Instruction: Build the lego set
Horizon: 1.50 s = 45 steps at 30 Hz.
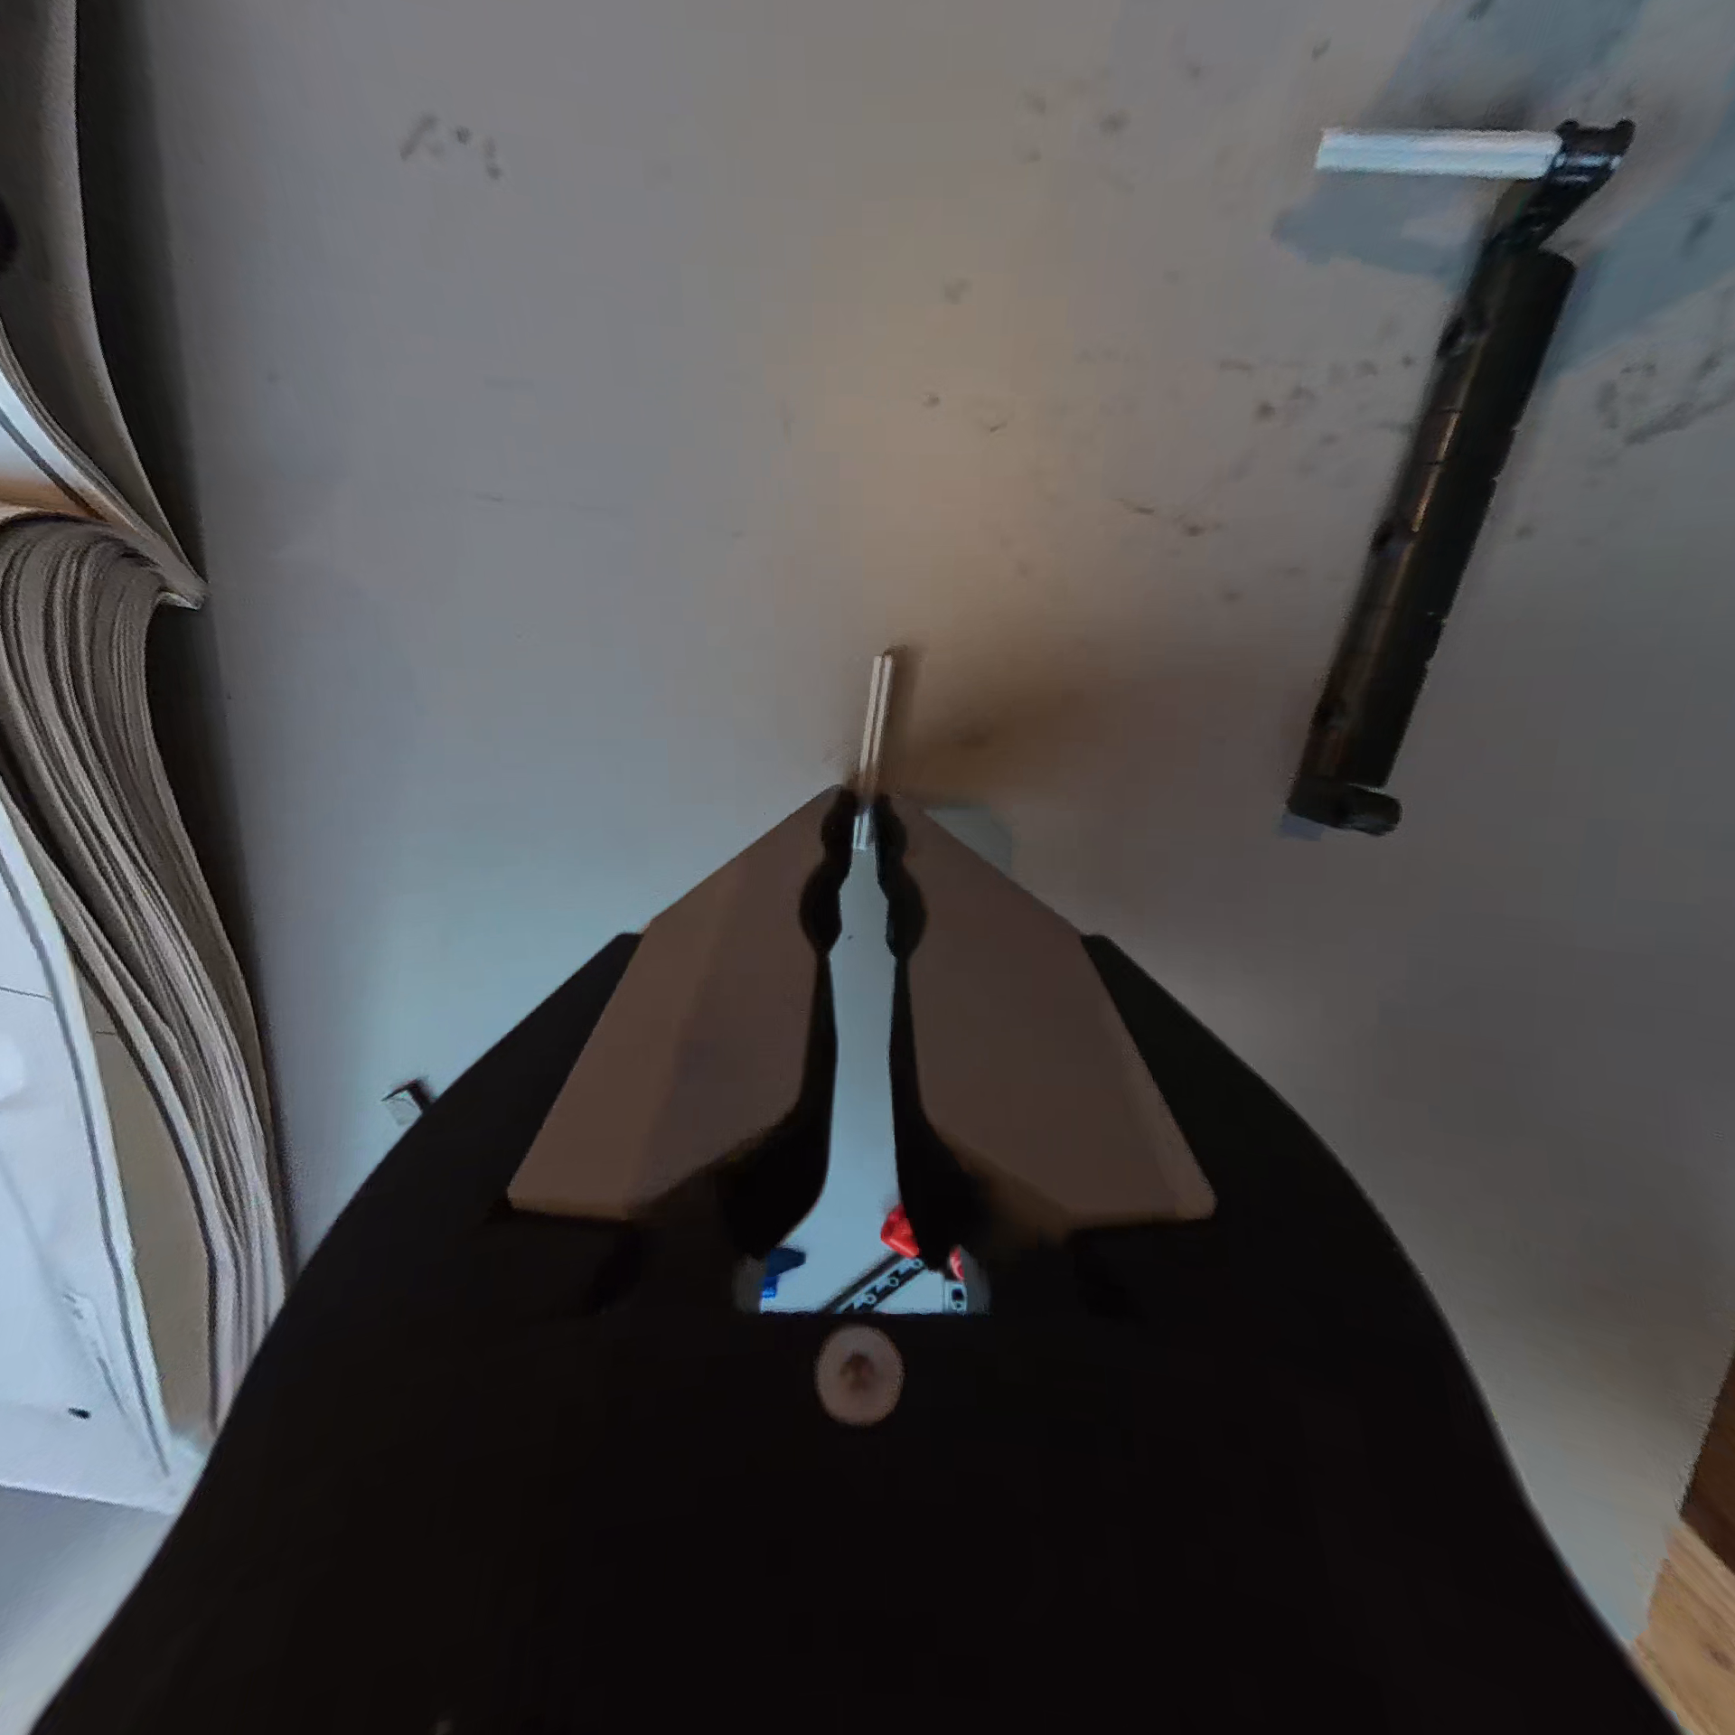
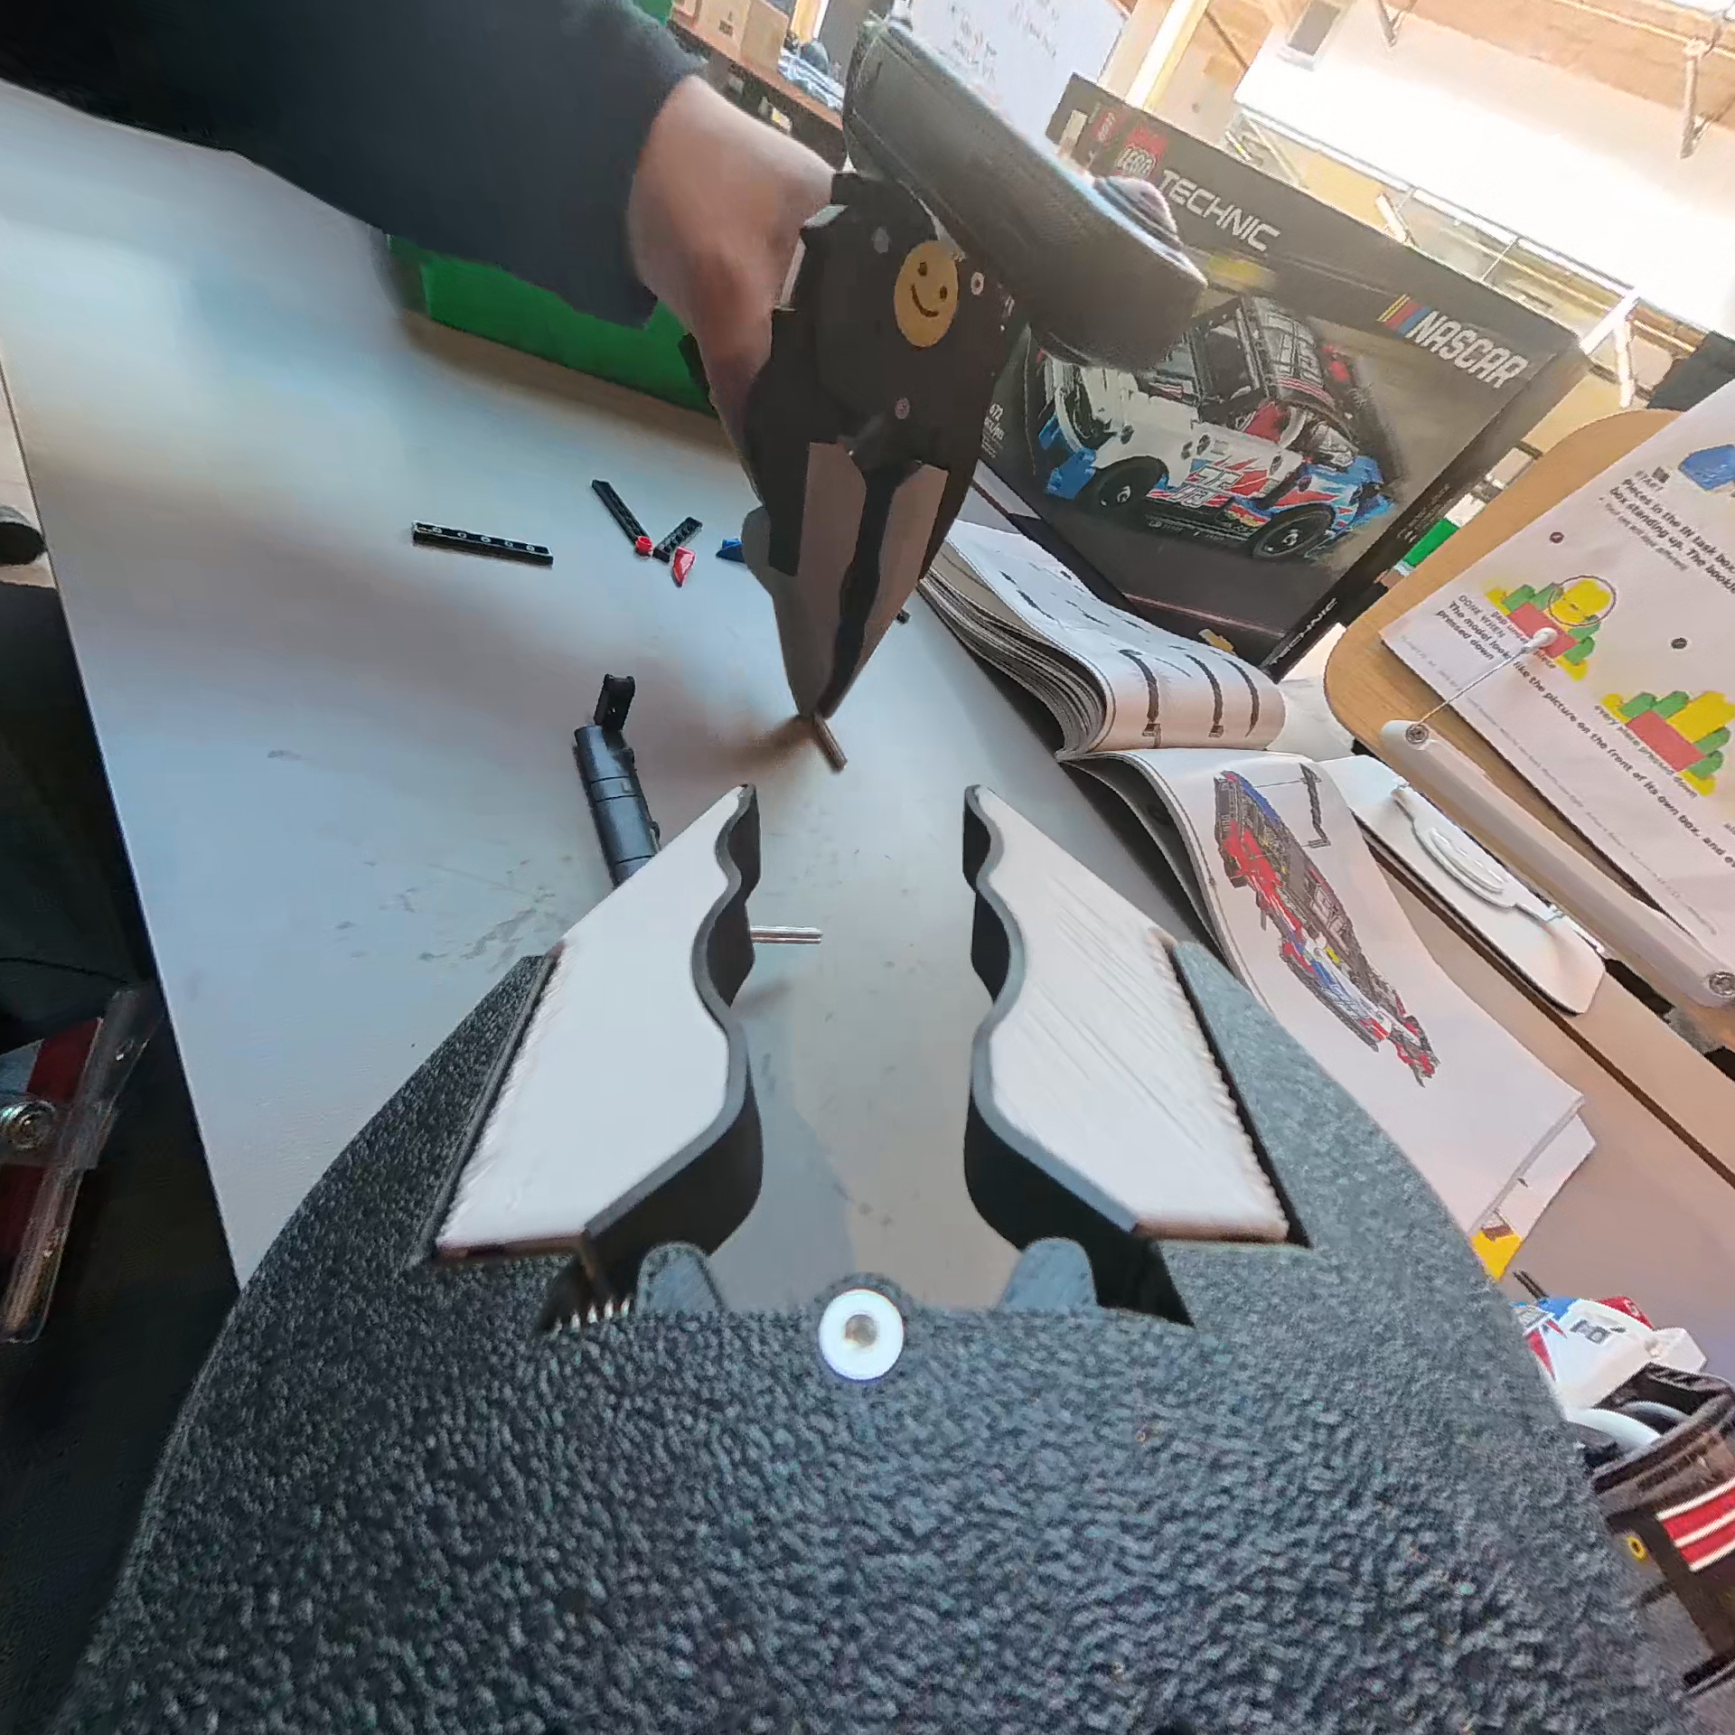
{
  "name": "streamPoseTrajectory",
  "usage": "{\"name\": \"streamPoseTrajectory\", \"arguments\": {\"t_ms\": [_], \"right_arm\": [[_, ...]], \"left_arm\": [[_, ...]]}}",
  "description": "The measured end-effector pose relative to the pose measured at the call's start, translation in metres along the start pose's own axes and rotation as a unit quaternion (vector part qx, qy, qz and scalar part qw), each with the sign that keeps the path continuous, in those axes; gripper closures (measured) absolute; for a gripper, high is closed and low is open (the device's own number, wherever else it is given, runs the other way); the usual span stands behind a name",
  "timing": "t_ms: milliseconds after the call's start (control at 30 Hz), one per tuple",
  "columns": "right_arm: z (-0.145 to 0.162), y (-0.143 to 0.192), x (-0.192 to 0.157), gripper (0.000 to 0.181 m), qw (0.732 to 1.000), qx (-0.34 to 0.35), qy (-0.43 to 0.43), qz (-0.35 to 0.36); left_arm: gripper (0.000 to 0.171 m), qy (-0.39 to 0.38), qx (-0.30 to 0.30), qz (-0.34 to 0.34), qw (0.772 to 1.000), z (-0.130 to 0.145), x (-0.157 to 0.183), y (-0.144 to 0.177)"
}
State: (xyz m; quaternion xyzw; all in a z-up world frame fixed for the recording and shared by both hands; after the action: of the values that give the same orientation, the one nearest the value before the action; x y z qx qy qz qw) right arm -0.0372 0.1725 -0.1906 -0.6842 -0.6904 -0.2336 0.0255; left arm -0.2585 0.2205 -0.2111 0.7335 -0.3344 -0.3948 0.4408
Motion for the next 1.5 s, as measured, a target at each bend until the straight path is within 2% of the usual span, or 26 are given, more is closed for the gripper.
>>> {"name": "streamPoseTrajectory", "arguments": {"t_ms": [133, 200, 333, 467, 600, 767, 933, 1233, 1367, 1500], "right_arm": [[0.000, 0.000, -0.001, 0.140, 1.000, 0.001, 0.005, 0.000], [-0.001, 0.001, -0.001, 0.142, 1.000, 0.003, 0.007, 0.004], [-0.005, 0.006, 0.002, 0.146, 0.999, 0.037, -0.017, 0.016], [-0.010, 0.011, 0.009, 0.145, 0.993, 0.099, -0.059, 0.012], [-0.010, 0.010, 0.013, 0.139, 0.991, 0.109, -0.077, -0.003], [-0.010, 0.010, 0.012, 0.138, 0.991, 0.110, -0.076, -0.014], [-0.009, 0.010, 0.013, 0.132, 0.990, 0.111, -0.082, -0.024], [-0.007, 0.011, 0.018, 0.133, 0.987, 0.126, -0.099, -0.034], [-0.007, 0.013, 0.020, 0.137, 0.985, 0.133, -0.105, -0.030], [-0.006, 0.019, 0.024, 0.154, 0.979, 0.158, -0.122, -0.030]], "left_arm": [[0.171, 0.054, -0.003, -0.012, 0.998, 0.002, 0.004, 0.001], [0.171, 0.087, 0.009, -0.043, 0.995, 0.003, 0.010, 0.006], [0.171, 0.175, 0.111, -0.107, 0.972, 0.001, 0.028, 0.036], [0.171, 0.253, 0.214, -0.121, 0.936, 0.004, 0.046, 0.061], [0.171, 0.288, 0.254, -0.106, 0.917, 0.010, 0.058, 0.061], [0.171, 0.318, 0.279, -0.069, 0.903, 0.008, 0.060, 0.058], [0.171, 0.320, 0.272, -0.072, 0.905, 0.003, 0.055, 0.048], [0.171, 0.332, 0.253, -0.048, 0.908, -0.002, 0.049, 0.036], [0.171, 0.344, 0.242, -0.045, 0.906, 0.002, 0.047, 0.035], [0.171, 0.356, 0.237, -0.025, 0.904, 0.007, 0.053, 0.043]]}}
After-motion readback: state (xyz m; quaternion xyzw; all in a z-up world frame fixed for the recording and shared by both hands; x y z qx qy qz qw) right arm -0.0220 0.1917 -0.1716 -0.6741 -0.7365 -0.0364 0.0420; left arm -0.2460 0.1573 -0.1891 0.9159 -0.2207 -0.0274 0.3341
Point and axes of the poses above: each gripper's, where its closed fingertips meet, y back along the fingers, z out of its underside, x = y × z across the jaws, the point moved 8 cm from there along y, back along the fingers, and after that the axes turned 15 degrees about -z, right-handed, at the moved point
